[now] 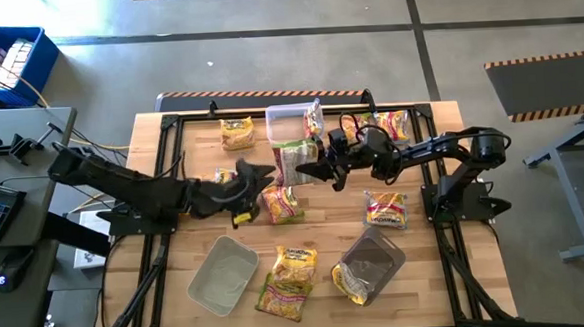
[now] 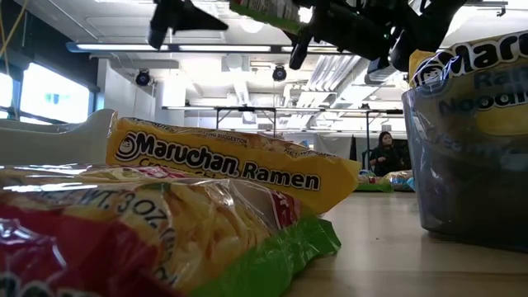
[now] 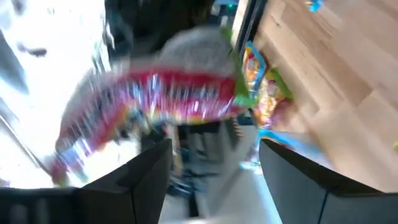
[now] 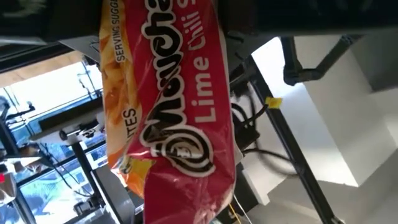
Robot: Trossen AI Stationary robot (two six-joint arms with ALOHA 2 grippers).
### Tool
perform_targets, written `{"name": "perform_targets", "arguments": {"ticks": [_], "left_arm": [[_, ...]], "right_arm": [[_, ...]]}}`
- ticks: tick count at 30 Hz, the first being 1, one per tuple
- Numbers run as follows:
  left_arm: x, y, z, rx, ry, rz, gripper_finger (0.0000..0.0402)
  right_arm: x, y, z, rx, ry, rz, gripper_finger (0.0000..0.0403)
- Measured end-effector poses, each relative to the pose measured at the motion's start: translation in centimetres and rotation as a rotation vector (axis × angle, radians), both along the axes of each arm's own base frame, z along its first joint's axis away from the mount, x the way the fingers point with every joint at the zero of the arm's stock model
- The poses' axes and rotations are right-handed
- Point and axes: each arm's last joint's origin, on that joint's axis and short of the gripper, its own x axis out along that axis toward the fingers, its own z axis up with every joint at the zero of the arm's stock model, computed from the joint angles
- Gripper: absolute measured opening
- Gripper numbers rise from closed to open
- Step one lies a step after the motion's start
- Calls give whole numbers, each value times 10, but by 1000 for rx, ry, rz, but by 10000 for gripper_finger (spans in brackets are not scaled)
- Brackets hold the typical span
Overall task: Sort Maruchan noodles
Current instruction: Put the green noodle pack into the gray bin
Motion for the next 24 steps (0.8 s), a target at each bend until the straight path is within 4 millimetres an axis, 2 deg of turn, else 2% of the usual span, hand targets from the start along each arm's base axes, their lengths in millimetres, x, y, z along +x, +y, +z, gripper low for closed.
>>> {"name": "perform_targets", "arguments": {"ticks": [6, 11, 24], "left_arm": [[-3, -20, 9, 288, 60, -120, 234], [-4, -22, 13, 460, 110, -148, 234], [1, -10, 10, 584, 177, -190, 234]], "right_arm": [[1, -1, -2, 38, 21, -28, 119], [1, -1, -2, 88, 37, -16, 119], [3, 15, -3, 306, 100, 142, 119]]}}
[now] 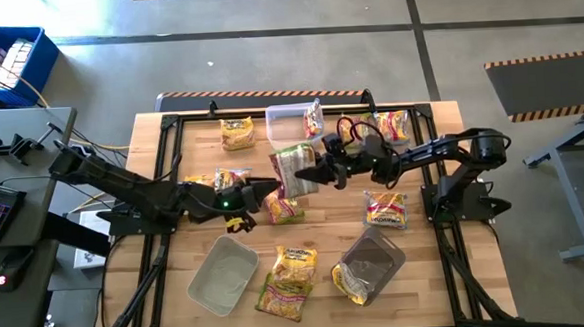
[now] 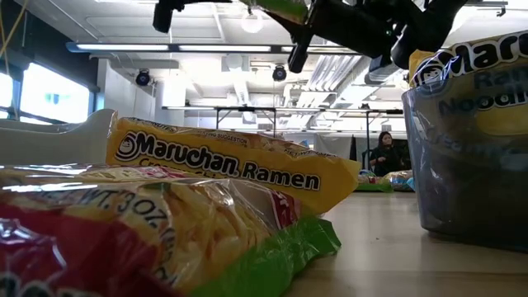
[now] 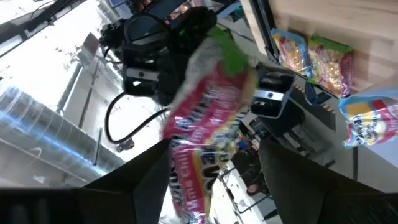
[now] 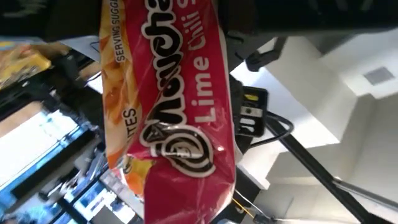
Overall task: Sort Maruchan noodles
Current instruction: Put the green noodle pack into the gray bin
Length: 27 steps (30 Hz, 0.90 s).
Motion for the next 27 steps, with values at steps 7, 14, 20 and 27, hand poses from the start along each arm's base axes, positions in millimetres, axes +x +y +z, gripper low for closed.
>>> {"name": "perform_targets", "arguments": {"ticks": [7, 14, 20, 27], "left_arm": [[6, -2, -2, 11, -19, -45, 234], [15, -6, -9, 25, -19, -40, 234], [12, -15, -6, 15, -56, -22, 234], [10, -17, -6, 17, -59, 23, 234]], "right_arm": [[12, 6, 6, 53, 84, 29, 119], [21, 11, 20, -5, 105, 57, 119], [19, 4, 13, 10, 139, 31, 119], [19, 2, 11, 16, 149, 7, 119]]}}
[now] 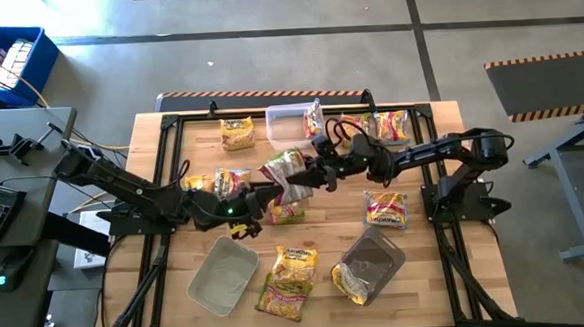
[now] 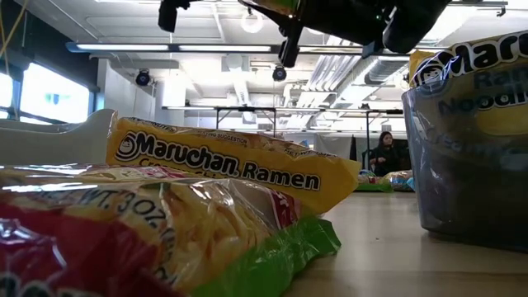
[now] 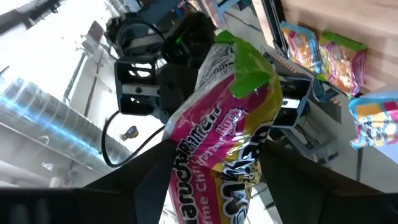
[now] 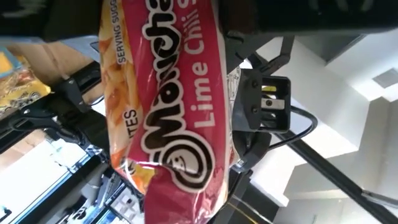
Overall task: Sort Maruchan noodles
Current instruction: Put the green noodle pack into the gray bin
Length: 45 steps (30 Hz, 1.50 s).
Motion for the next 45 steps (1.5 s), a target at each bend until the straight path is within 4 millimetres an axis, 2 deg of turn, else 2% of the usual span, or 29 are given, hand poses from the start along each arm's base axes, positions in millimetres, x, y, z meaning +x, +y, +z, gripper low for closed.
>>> {"name": "perform_targets", "arguments": {"ticks": [26, 31, 34, 45], "left_arm": [[-4, -5, 7, -243, -175, 96, 234], [-5, -7, 7, -260, -180, 73, 234], [-4, -7, 7, -204, -150, 44, 234], [6, 16, -1, -153, -53, 51, 233]], "right_arm": [[0, -1, -1, -41, -6, -1, 119], [0, 0, -2, -42, -1, 16, 119], [0, 0, -2, -42, 2, 25, 119], [1, -1, -7, -22, 46, 10, 119]]}}
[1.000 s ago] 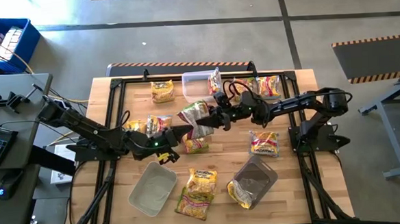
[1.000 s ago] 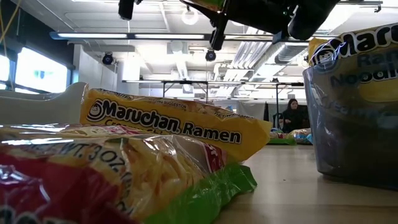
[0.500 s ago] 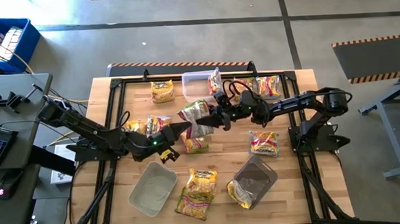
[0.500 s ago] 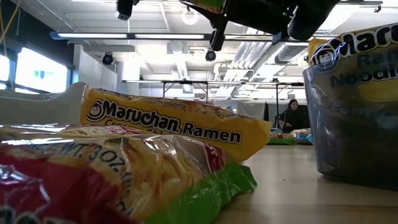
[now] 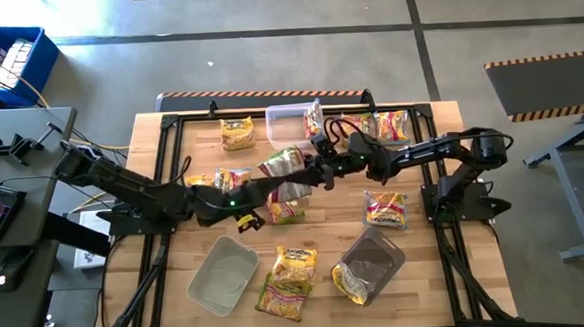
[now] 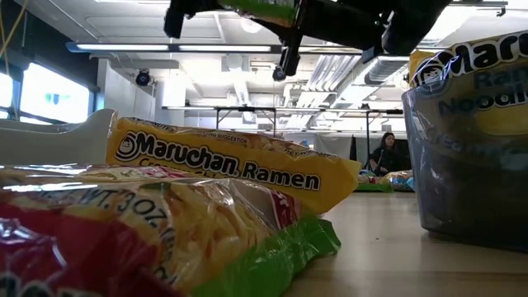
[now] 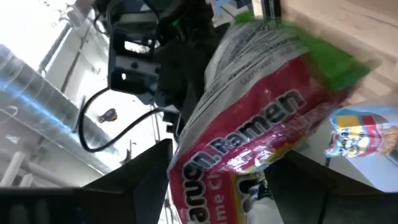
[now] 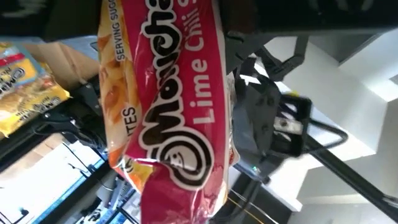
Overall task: Sort Maruchan noodles
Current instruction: Put the green noodle pack into the gray bin
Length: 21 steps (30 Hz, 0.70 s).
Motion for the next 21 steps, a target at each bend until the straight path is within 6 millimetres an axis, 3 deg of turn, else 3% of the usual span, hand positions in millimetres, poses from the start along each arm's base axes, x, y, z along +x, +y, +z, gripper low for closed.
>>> {"name": "perform_targets", "arguments": {"ticks": [5, 16, 21], "left_arm": [[0, 1, -2, -28, 1, 8, 195], [-2, -2, -7, -50, 32, 59, 28], [-6, -9, -7, -109, -5, 84, 5]], "right_arm": [[0, 0, 0, -28, -4, 2, 122], [0, -1, -3, -76, 6, 11, 181], [-3, -15, -3, -96, 3, 51, 194]]}}
